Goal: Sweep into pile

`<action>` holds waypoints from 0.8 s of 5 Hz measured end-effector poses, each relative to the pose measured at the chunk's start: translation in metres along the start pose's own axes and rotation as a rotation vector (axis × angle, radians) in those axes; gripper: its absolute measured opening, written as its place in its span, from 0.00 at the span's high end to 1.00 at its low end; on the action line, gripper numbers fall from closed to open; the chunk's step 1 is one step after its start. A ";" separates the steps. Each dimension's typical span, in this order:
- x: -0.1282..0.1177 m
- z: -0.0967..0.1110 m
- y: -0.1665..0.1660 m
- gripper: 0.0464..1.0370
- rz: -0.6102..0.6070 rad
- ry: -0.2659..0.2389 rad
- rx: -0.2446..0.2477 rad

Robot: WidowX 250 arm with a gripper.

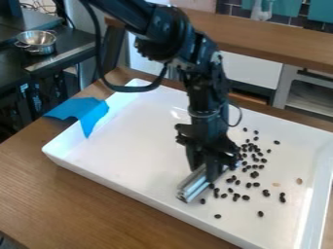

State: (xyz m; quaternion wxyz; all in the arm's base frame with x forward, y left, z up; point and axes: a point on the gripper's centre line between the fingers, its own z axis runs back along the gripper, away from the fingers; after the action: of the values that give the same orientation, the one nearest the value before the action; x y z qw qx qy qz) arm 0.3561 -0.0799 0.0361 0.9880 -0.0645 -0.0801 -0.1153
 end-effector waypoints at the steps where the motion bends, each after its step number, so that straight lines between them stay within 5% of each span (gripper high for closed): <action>1: 0.006 -0.002 -0.019 0.68 -0.059 -0.007 -0.037; 3: 0.013 -0.002 -0.044 0.68 -0.117 -0.033 -0.034; 4: 0.020 0.006 -0.017 0.68 -0.049 -0.049 -0.001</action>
State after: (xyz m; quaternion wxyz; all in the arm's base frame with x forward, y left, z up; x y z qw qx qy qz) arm 0.3709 -0.0994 0.0473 0.9826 -0.0657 -0.1058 -0.1378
